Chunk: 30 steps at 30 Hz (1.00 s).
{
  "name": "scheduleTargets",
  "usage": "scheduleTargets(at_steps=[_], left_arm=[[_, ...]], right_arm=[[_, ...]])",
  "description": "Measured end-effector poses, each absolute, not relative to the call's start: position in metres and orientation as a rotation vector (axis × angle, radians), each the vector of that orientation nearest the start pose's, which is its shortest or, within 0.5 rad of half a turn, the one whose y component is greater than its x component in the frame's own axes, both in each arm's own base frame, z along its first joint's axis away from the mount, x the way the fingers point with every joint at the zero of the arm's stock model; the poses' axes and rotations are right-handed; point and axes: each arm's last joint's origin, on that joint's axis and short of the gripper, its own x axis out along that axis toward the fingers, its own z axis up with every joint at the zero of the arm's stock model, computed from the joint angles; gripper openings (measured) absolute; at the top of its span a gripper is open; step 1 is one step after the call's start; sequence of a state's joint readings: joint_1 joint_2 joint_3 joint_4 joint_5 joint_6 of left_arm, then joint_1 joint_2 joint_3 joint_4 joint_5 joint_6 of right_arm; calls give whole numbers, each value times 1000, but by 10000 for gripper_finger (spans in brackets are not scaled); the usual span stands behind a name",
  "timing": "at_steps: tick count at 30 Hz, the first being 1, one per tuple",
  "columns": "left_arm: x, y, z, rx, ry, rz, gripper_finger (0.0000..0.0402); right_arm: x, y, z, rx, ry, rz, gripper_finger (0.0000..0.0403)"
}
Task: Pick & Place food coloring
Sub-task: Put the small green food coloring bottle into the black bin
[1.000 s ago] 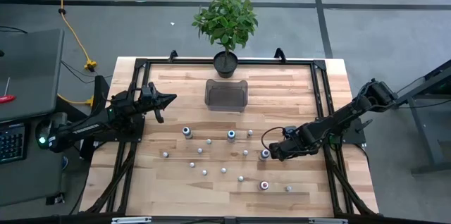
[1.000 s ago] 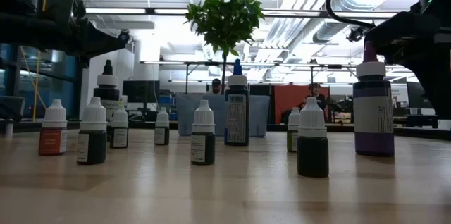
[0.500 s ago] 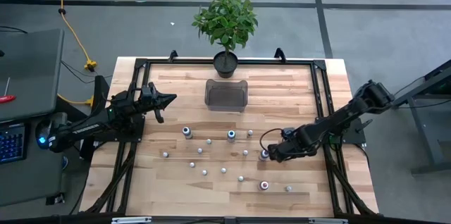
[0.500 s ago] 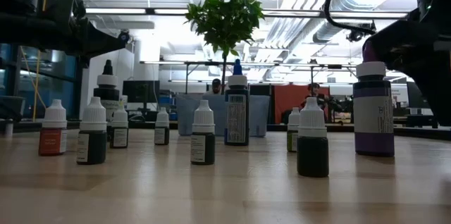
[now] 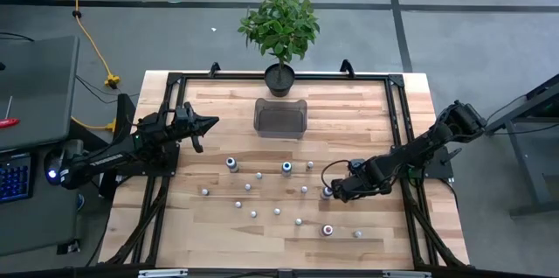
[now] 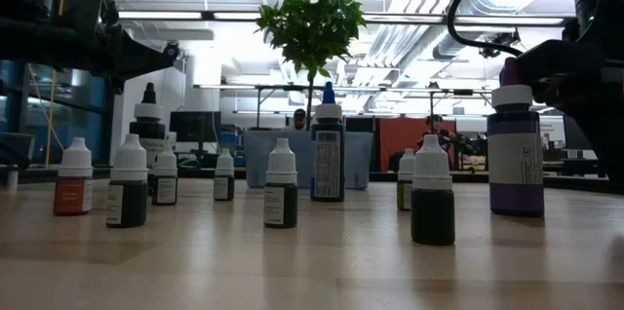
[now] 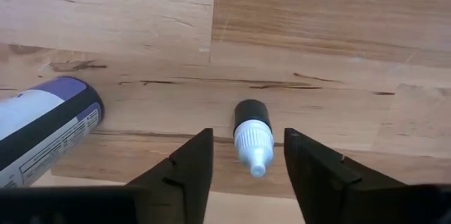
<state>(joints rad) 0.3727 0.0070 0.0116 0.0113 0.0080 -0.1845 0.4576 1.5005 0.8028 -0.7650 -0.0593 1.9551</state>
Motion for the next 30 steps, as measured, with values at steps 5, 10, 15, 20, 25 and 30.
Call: scheduleTargets(at_steps=[5,10,15,20,25,30], left_arm=[[91,35,168,-179,-50,362,0],[91,35,168,-179,-50,362,0],[91,35,168,-180,-50,362,0],[91,35,168,-179,-50,362,0],[91,35,168,-179,-50,362,0],[91,35,168,-179,-50,362,0]], right_arm=[[213,107,159,1249,1256,-1046,104],[213,106,159,1236,1260,-1035,69],[213,106,159,1229,1250,-1036,65],[213,106,161,1233,1244,-1028,69],[210,104,172,1266,1224,-984,55],[203,101,189,1308,1192,-931,56]])
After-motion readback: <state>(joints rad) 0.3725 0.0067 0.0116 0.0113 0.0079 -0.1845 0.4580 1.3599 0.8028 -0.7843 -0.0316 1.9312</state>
